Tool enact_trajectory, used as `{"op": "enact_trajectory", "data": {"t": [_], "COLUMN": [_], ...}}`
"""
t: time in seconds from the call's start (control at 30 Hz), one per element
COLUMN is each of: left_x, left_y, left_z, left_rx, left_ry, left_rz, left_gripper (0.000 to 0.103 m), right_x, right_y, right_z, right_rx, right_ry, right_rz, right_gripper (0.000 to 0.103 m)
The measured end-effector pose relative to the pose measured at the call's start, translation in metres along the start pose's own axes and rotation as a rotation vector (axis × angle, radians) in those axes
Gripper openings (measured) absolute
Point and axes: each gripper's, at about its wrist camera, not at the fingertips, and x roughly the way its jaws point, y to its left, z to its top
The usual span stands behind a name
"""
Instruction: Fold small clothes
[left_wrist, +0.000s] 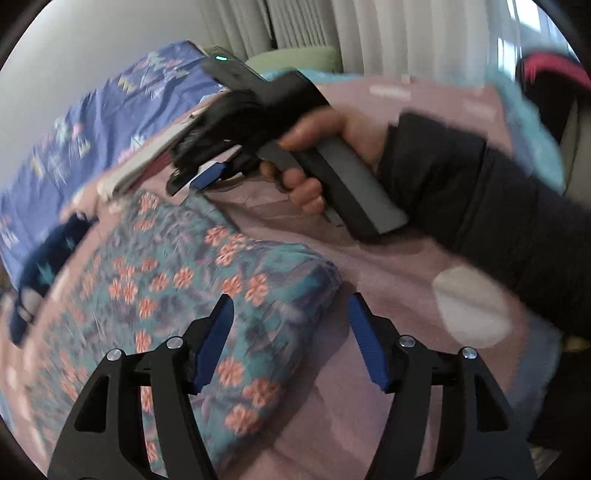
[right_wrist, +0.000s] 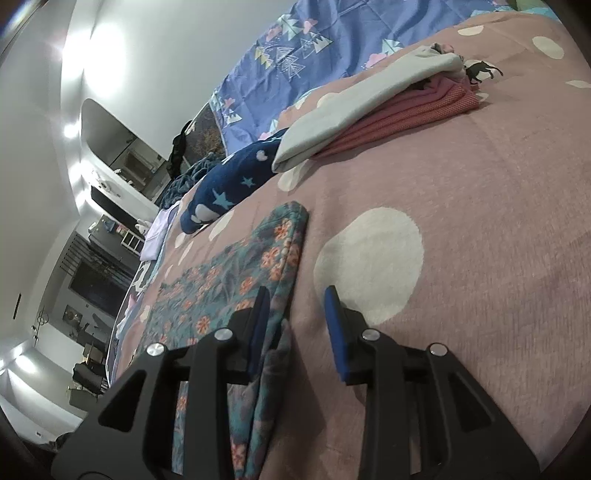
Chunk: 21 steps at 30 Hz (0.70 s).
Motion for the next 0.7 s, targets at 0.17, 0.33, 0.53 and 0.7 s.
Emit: {"op": "enact_trajectory", "data": {"t": [0.17, 0.33, 0.53, 0.7], "left_x": [0.015, 0.01, 0.004, 0.003], "left_y": [-0.01, -0.014, -0.021, -0.027], "left_z": [0.005, 0.005, 0.007, 0.013], "left_rx": [0.024, 0.017, -0.004, 0.008], "left_ry": [0.054, 0.056, 0.055, 0.044], "left_rz": [0.06, 0.099, 0.118, 0.123], "left_gripper": [0.065, 0.054, 0.041, 0.038], "right_x": [-0.003, -0.008, -0.012, -0.017], "right_y": [0.003, 0.002, -0.001, -0.003], "right_z": [-0.001, 0.0, 0.001, 0.001], "right_rx": [-0.019, -0.004, 0.015, 0.042], "right_ry": [0.017, 0.023, 0.03, 0.072], "right_rz": [0.015, 0.038, 0.063, 0.135], "right_gripper": [0.039, 0.039, 0.041, 0.049]}}
